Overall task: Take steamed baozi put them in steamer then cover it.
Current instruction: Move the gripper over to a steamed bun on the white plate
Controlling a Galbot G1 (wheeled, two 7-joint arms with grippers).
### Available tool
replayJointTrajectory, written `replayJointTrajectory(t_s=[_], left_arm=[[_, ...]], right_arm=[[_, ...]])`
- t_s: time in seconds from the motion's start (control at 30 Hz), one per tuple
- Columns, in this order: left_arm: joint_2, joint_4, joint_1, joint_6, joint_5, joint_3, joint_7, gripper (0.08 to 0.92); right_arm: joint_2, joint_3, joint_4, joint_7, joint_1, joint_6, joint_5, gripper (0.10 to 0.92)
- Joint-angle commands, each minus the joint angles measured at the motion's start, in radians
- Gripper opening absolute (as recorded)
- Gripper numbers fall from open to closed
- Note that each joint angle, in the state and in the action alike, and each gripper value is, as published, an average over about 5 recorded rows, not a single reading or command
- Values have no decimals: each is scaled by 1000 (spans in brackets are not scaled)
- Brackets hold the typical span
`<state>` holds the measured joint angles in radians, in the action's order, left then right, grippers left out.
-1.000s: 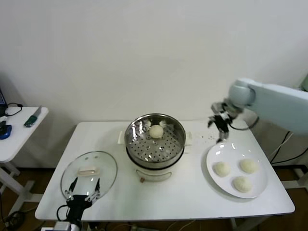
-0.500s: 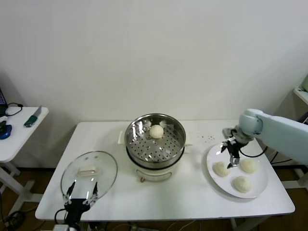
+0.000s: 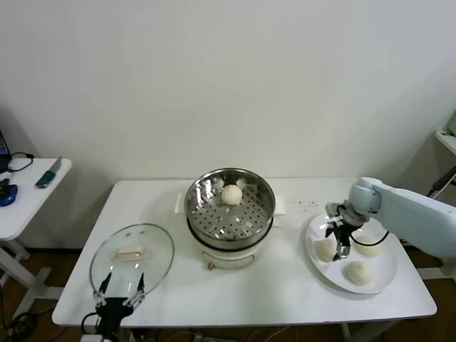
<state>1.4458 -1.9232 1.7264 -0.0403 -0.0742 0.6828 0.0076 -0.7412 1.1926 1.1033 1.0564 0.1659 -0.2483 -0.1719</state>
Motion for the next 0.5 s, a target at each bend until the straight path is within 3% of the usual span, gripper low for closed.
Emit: replayJointTrajectory(t_s=[0.03, 0.5], left_arm=[[-1, 5, 0, 0, 0, 0, -1, 823], [0, 2, 7, -4, 2, -3, -1, 823]], right_arm=[[-15, -34, -34, 0, -39, 6, 15, 823], [7, -17, -11, -7, 8, 4, -26, 704]])
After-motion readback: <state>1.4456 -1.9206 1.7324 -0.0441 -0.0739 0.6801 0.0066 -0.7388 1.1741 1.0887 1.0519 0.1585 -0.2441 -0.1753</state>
